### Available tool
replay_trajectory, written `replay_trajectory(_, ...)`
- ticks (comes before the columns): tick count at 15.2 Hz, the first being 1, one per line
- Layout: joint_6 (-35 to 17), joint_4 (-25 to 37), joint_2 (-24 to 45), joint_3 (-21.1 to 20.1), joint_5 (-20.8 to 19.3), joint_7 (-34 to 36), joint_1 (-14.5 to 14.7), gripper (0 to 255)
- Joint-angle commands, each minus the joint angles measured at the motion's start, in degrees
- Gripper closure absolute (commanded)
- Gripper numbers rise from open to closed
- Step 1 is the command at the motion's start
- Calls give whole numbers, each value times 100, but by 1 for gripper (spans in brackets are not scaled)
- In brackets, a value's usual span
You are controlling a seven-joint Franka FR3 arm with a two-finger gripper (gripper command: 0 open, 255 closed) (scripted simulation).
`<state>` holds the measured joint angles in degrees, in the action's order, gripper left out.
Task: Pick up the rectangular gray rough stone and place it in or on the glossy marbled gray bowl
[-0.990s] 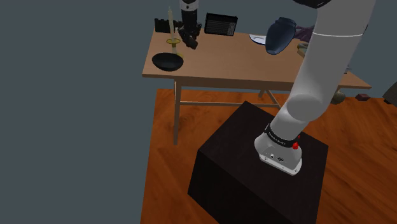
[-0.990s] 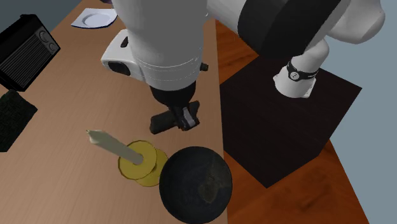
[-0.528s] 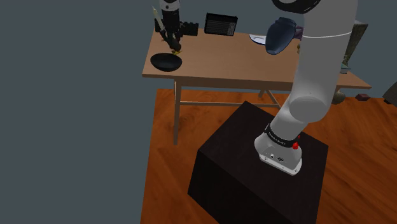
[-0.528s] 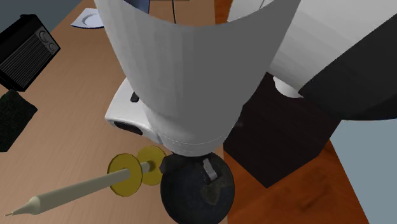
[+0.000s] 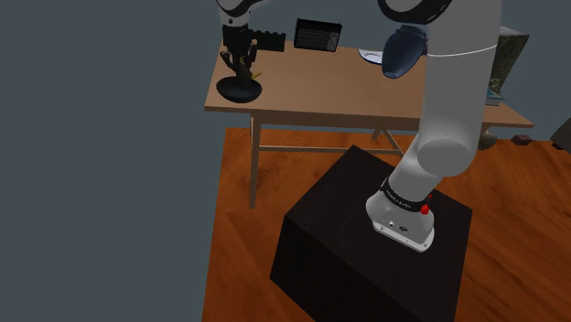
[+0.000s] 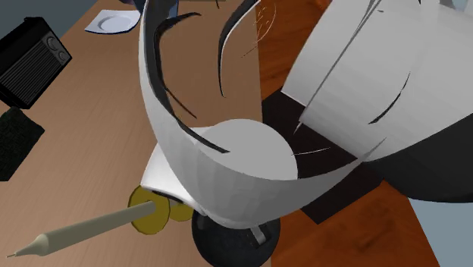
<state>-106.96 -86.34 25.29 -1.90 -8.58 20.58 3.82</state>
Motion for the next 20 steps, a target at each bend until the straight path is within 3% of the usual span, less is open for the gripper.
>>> replay_trajectory(1,-145,-105,38,2,-8,20,-1,255)
replay_trajectory(5,-408,-280,128,7,-23,55,-4,255)
replay_trajectory(13,-422,-289,133,7,-24,57,-4,255)
replay_trajectory(14,-422,-289,133,7,-24,57,-4,0)
replay_trajectory(20,-248,-154,95,0,-15,49,9,0)
